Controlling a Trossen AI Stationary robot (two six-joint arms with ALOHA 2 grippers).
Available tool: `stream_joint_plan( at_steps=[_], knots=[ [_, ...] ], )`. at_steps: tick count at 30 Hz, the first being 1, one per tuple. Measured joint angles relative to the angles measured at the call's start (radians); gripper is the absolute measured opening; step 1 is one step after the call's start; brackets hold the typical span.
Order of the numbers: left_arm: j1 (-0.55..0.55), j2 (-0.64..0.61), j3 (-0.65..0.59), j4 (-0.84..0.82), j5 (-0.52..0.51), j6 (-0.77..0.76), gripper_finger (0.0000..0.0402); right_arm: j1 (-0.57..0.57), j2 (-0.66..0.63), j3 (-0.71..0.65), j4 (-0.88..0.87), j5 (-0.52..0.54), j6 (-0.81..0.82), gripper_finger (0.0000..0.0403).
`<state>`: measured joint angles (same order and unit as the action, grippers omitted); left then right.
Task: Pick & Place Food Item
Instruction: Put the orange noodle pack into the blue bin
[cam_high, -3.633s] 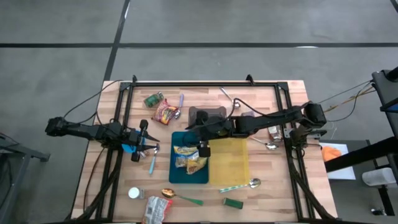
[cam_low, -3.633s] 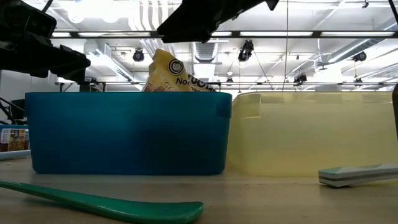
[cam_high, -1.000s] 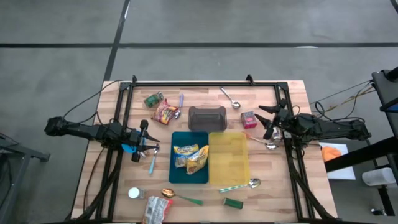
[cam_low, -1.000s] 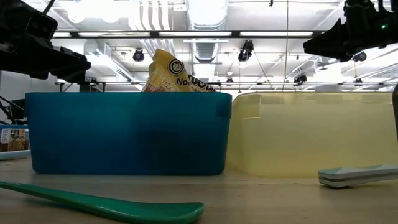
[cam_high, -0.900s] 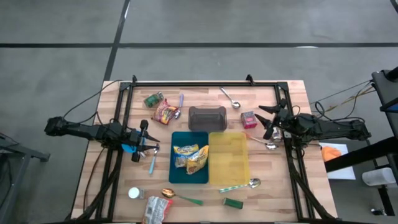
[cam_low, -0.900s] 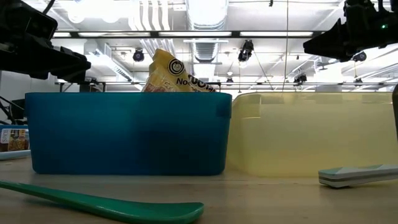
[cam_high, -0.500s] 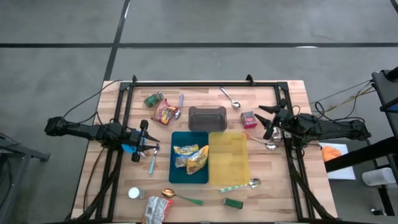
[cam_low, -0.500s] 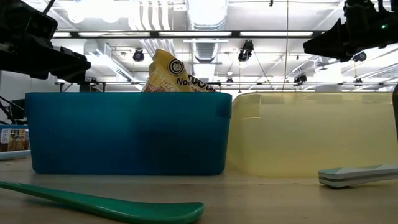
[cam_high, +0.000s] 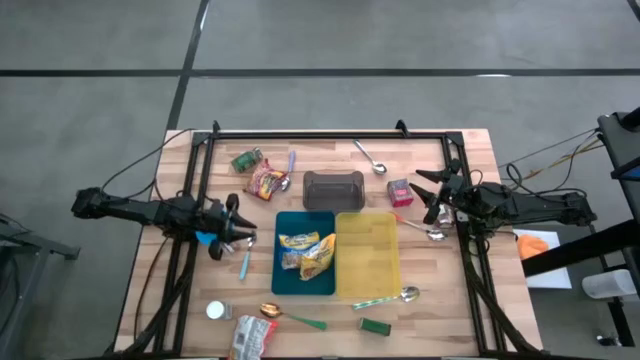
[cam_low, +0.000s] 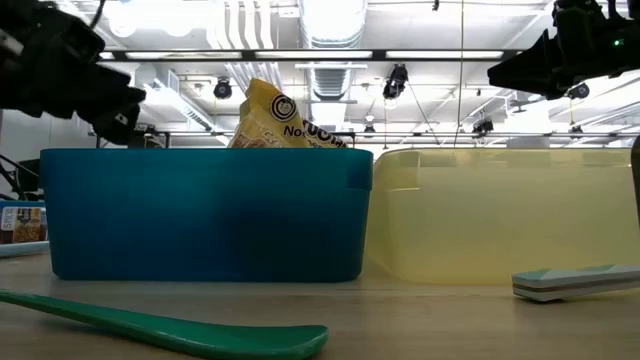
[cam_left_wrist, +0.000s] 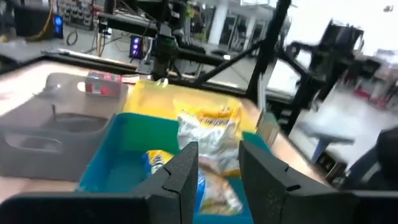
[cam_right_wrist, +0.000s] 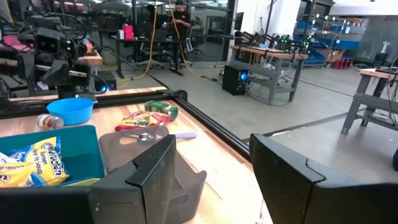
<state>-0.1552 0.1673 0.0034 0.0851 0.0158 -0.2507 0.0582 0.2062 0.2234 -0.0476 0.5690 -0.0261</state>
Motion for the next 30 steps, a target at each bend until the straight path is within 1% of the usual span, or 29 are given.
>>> stream_joint_plan(
  at_steps=[2,3,5,7,8,10,12,14,20,23,27,30],
  knots=[
    [0.001,0.003,0.018,-0.045,-0.043,-0.055,0.0120,0.000,0.000,0.000,0.000,0.000,0.000,0.0199],
    [-0.001,0.012,0.034,-0.077,-0.092,-0.097,0.0120,0.000,0.000,0.000,0.000,0.000,0.000,0.0199],
    [-0.001,0.033,0.078,-0.183,-0.195,-0.183,0.0120,0.000,0.000,0.000,0.000,0.000,0.000,0.0199],
    [-0.001,0.076,0.123,-0.302,-0.246,-0.256,0.0120,0.000,0.000,0.000,0.000,0.000,0.000,0.0199],
    [-0.002,0.105,0.145,-0.339,-0.249,-0.285,0.0120,0.000,0.000,0.000,0.000,0.000,0.000,0.0199],
    [-0.011,0.170,0.189,-0.351,-0.249,-0.320,0.0120,0.000,0.000,0.000,0.000,0.000,0.000,0.0199],
    [-0.028,0.250,0.242,-0.351,-0.249,-0.326,0.0120,0.000,0.000,0.000,0.000,0.000,0.000,0.0199],
    [-0.052,0.343,0.311,-0.388,-0.249,-0.341,0.0120,0.000,0.000,0.000,0.000,0.000,0.000,0.0199],
    [-0.134,0.653,0.574,-0.595,-0.290,-0.418,0.0120,0.000,0.000,0.000,0.000,0.000,0.000,0.0199],
    [-0.178,0.787,0.706,-0.734,-0.326,-0.512,0.0120,0.000,0.000,0.000,0.000,0.000,0.000,0.0199],
    [-0.227,0.929,0.838,-0.833,-0.387,-0.575,0.0120,0.000,0.000,0.000,0.000,0.001,0.000,0.0199],
    [-0.257,1.013,0.916,-0.871,-0.394,-0.603,0.0120,0.000,0.000,0.000,0.000,0.001,0.000,0.0199]
  ],
)
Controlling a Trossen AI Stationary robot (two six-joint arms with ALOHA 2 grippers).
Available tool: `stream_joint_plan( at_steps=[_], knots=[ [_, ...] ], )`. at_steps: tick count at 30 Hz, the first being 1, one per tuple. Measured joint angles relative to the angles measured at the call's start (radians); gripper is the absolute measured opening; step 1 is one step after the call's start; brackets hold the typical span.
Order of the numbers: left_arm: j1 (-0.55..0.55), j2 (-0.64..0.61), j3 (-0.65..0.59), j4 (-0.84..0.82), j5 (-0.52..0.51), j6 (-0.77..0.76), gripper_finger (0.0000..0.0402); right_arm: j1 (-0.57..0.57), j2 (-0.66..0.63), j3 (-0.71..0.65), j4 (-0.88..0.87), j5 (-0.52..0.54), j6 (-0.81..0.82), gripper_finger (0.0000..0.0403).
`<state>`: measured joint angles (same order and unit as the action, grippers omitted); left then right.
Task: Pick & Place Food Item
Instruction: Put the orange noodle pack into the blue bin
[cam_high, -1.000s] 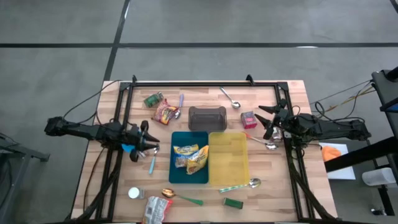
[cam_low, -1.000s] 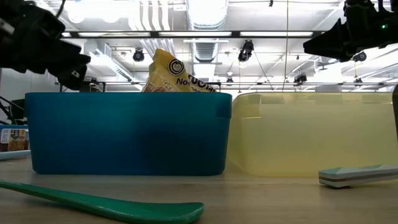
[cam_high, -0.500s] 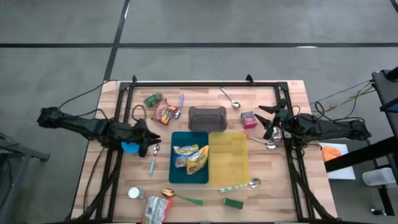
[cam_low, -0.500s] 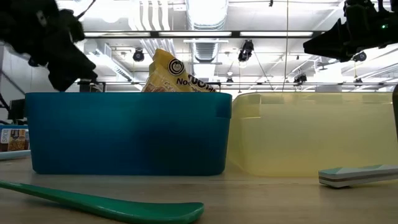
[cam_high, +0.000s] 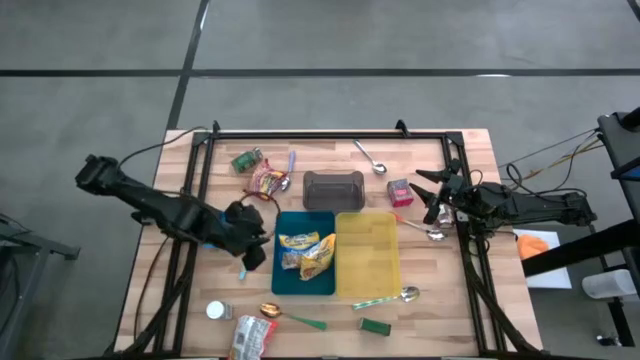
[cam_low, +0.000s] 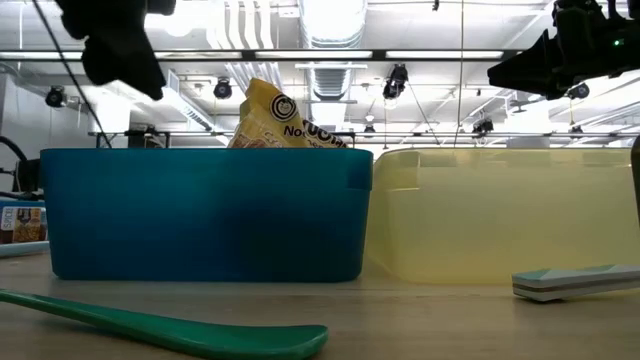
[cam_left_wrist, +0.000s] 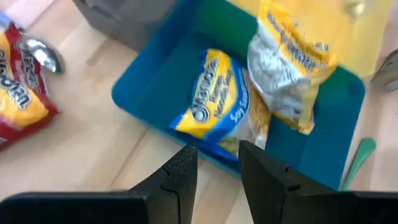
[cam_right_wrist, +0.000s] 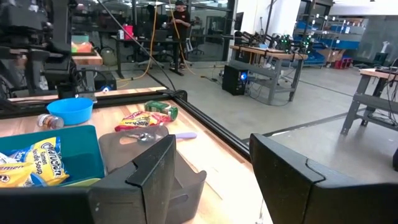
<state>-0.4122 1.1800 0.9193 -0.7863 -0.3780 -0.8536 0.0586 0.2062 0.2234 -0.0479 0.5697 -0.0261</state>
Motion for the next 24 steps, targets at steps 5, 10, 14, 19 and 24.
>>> stream_joint_plan(
  at_steps=[5,10,14,19,24],
  knots=[
    [-0.060,0.104,0.111,-0.116,0.000,-0.112,0.0120,0.000,0.000,0.000,0.000,0.000,0.000,0.0199],
    [-0.126,0.186,0.190,-0.199,-0.014,-0.303,0.0121,0.000,0.000,0.000,0.000,0.000,0.000,0.0199],
    [-0.182,0.253,0.234,-0.210,-0.022,-0.404,0.0137,0.000,0.000,0.000,0.000,0.000,0.000,0.0199],
    [-0.252,0.351,0.309,-0.208,-0.018,-0.497,0.0192,0.000,0.000,0.000,0.000,0.001,0.000,0.0199],
    [-0.304,0.463,0.418,-0.207,0.016,-0.507,0.0249,0.000,0.000,0.000,0.000,0.000,0.000,0.0199]
  ],
)
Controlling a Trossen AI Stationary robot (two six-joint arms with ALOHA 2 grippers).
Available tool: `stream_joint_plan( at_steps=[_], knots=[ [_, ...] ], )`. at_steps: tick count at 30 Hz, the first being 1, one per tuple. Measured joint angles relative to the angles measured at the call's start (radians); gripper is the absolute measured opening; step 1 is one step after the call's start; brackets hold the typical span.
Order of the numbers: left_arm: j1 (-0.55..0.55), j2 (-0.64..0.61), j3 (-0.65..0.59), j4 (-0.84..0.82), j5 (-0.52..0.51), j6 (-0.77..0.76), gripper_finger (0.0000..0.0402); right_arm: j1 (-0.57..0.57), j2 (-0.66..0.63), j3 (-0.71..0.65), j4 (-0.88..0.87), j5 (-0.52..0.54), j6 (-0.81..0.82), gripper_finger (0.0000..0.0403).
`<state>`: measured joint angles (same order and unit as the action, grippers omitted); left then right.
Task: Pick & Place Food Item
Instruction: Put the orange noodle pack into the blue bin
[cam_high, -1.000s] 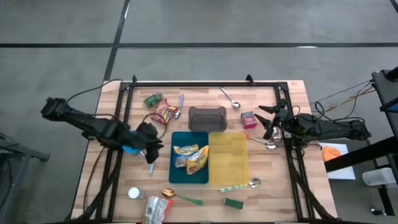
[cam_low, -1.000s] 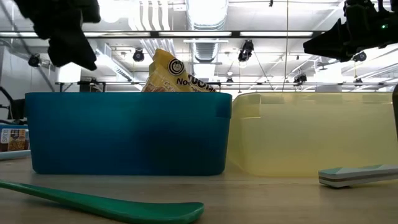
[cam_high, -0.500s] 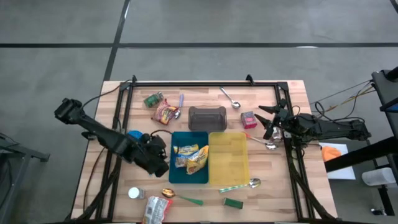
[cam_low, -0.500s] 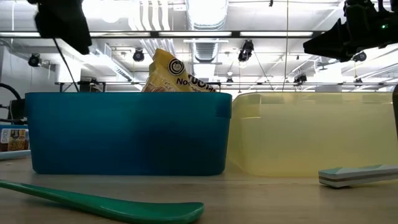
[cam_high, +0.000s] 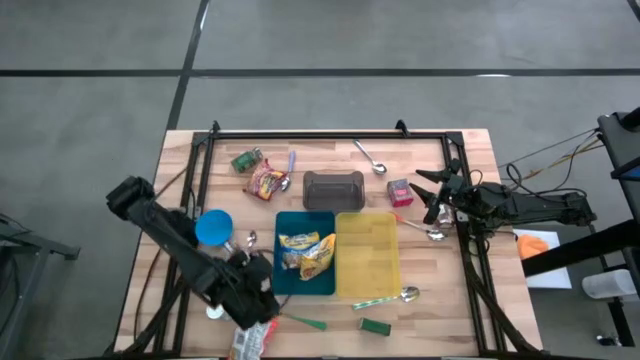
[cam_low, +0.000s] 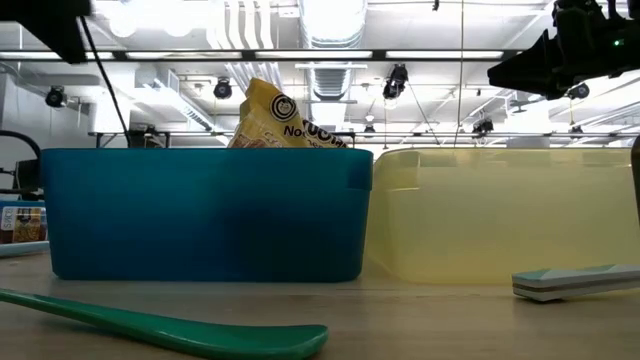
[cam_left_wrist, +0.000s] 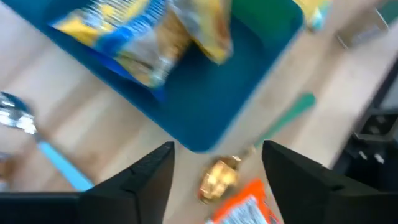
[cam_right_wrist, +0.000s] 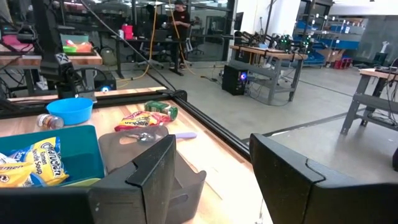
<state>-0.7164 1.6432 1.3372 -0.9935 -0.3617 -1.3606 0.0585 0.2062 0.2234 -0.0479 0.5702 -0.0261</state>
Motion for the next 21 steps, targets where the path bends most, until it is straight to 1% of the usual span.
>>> stream_joint_plan(
  at_steps=[4,10,14,19,21],
  knots=[
    [-0.021,0.083,0.080,-0.007,0.076,0.001,0.0276,0.000,0.000,0.000,0.000,0.000,0.000,0.0199],
    [-0.036,0.176,0.152,-0.014,0.144,-0.002,0.0281,0.000,-0.001,0.000,0.000,0.000,0.000,0.0199],
    [-0.043,0.203,0.170,-0.013,0.175,-0.025,0.0281,0.000,0.000,0.000,0.000,0.000,0.000,0.0199],
    [-0.056,0.207,0.162,-0.018,0.179,-0.025,0.0281,0.000,0.000,0.000,0.000,0.000,0.000,0.0199],
    [-0.057,0.208,0.162,-0.020,0.179,-0.002,0.0281,0.000,0.000,0.000,-0.001,0.000,0.000,0.0199]
  ],
)
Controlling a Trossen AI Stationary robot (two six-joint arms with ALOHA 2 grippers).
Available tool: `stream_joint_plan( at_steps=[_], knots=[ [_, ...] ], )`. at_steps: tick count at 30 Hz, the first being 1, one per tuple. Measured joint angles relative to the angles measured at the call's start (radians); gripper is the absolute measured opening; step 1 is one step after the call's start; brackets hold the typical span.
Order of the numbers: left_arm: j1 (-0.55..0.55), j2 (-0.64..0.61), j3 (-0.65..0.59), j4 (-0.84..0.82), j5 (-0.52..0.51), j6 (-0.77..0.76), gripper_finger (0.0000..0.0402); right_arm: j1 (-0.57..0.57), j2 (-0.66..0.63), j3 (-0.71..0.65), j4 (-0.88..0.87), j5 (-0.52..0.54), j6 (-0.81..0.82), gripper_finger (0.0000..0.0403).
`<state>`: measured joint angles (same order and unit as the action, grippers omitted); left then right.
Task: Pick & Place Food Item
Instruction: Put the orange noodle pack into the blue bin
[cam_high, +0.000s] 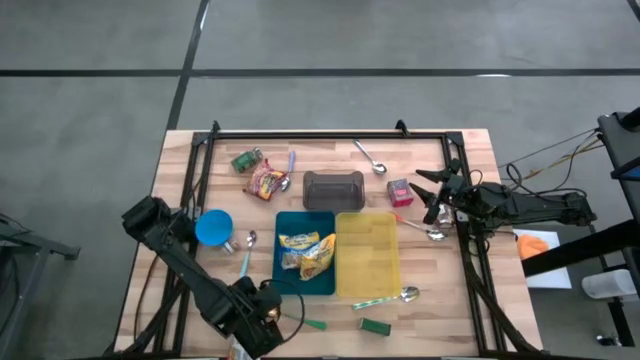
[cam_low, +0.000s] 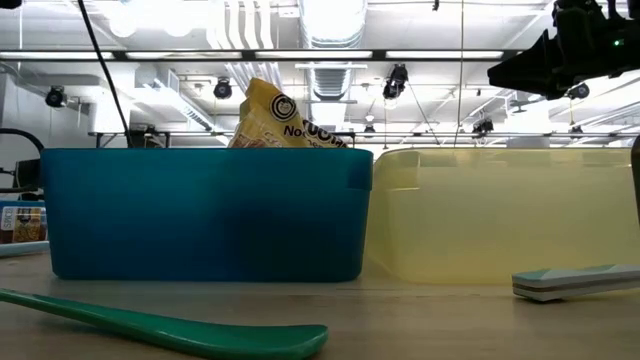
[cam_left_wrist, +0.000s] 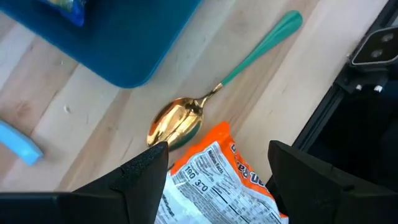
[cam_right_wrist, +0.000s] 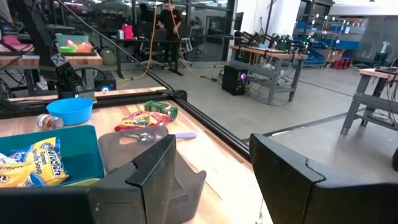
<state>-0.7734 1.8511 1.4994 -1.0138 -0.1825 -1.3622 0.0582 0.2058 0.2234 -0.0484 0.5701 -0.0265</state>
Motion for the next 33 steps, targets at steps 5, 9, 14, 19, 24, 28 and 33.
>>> stream_joint_plan(
  at_steps=[5,9,14,19,24,28,33],
  knots=[
    [-0.006,0.001,0.000,0.000,0.004,0.065,0.0280,0.000,0.000,0.000,0.001,0.000,0.000,0.0199],
    [-0.023,0.001,0.000,0.000,-0.004,0.076,0.0280,0.000,0.000,0.000,0.000,0.000,0.000,0.0199],
    [-0.029,0.038,-0.001,0.004,0.003,0.098,0.0280,0.000,0.000,0.000,0.001,0.000,0.000,0.0199],
    [-0.024,0.099,0.000,0.016,0.070,0.140,0.0280,0.000,0.000,0.000,0.000,0.000,0.000,0.0199],
    [-0.022,0.101,0.000,0.021,0.078,0.158,0.0280,0.000,0.000,0.000,0.000,0.000,0.000,0.0199],
    [-0.023,0.098,0.000,0.034,0.072,0.187,0.0280,0.000,0.000,0.000,0.000,0.000,0.000,0.0199],
    [-0.022,0.108,0.000,0.045,0.058,0.214,0.0280,0.000,0.000,0.000,0.000,0.000,0.000,0.0199]
  ],
)
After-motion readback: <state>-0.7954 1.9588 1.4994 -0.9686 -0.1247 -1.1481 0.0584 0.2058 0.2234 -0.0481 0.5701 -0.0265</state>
